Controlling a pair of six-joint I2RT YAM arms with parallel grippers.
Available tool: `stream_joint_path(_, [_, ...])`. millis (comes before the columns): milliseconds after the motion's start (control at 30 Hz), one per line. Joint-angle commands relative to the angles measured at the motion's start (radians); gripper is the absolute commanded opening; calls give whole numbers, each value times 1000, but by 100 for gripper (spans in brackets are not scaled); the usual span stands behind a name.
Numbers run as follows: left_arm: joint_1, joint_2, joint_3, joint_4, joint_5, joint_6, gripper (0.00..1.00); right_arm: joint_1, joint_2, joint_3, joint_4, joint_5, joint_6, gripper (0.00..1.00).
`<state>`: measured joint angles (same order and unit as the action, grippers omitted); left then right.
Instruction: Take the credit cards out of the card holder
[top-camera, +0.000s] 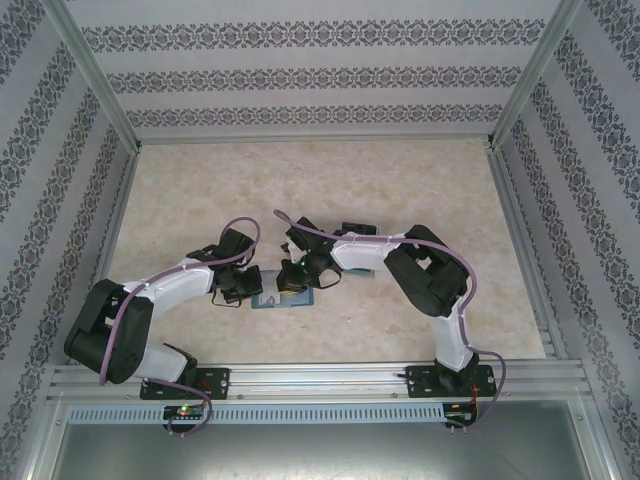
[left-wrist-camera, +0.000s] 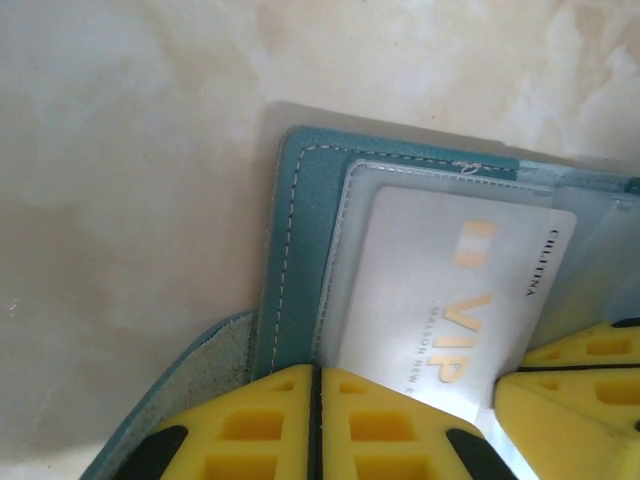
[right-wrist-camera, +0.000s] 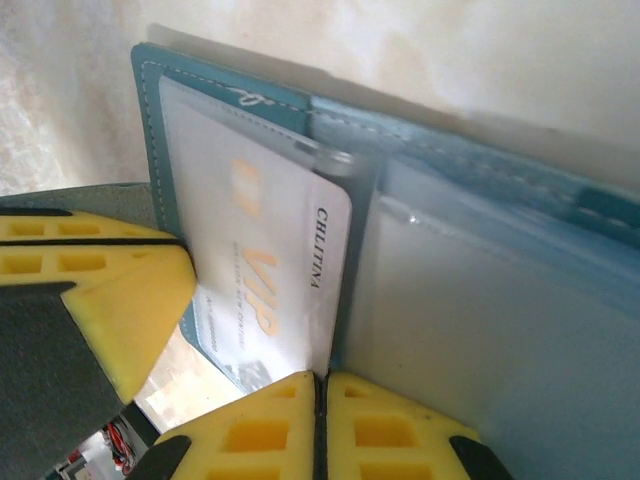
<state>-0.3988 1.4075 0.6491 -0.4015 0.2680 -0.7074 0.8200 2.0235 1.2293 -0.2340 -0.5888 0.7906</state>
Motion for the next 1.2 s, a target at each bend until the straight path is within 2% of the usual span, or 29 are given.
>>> stream_joint_path(0, [1, 34, -2, -66, -44, 1, 5, -24, -36, -43, -39, 52, 9, 0])
stream_joint_path(333, [1, 31, -2, -66, -45, 3, 4, -45, -89, -83, -45, 61, -7, 0])
stream_joint_path(600, [1, 31, 4, -66, -41, 5, 5, -63, -187, -130, -76, 87, -51, 0])
stream_joint_path(900, [1, 3, 28, -72, -42, 5, 6, -72, -301, -27, -305, 168, -226, 0])
stream_joint_path(1100, [1, -74, 75, -88, -60, 13, 20, -64, -347, 120, -542, 336, -428, 0])
stream_joint_path(1167, [2, -108, 90, -92, -78, 16, 31, -65, -364, 169, -605, 403, -490, 0])
